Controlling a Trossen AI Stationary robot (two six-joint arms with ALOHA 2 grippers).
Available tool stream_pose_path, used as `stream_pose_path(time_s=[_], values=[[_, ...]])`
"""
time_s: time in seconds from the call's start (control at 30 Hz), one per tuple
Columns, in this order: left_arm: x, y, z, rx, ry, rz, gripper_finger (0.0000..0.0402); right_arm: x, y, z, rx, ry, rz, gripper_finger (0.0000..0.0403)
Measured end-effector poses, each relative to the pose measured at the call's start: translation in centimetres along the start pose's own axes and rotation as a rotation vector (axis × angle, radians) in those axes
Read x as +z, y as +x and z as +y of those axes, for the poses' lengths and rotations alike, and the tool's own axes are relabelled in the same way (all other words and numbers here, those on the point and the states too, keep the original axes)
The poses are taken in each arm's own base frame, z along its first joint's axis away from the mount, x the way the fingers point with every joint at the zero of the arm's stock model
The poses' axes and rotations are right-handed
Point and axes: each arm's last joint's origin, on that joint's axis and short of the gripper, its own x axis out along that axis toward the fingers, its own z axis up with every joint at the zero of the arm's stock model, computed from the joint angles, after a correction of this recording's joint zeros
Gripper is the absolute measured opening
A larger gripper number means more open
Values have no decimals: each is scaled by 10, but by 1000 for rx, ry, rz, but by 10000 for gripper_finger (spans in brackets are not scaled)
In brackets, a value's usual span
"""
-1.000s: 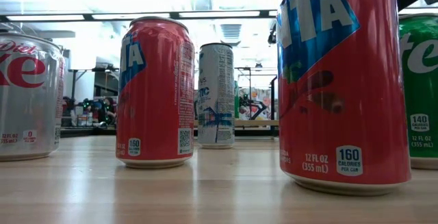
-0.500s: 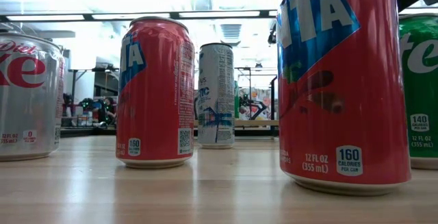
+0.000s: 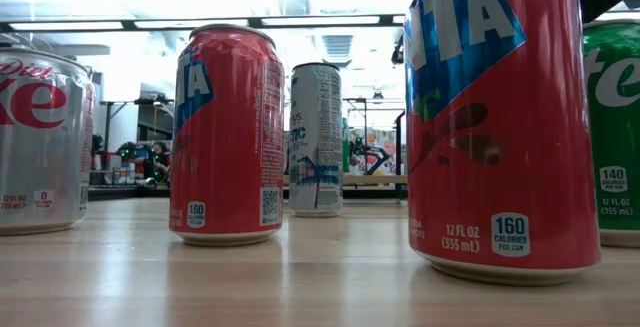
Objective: Sort soda cans
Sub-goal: Put the middle red silver soda can on the shelf
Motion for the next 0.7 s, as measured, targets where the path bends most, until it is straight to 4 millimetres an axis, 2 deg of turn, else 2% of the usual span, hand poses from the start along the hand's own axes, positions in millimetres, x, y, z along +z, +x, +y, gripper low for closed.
stream_pose_path(time_s=[0.7], values=[[0, 1, 3, 12, 3, -3, 0, -14, 4, 1, 4, 65, 36, 331]])
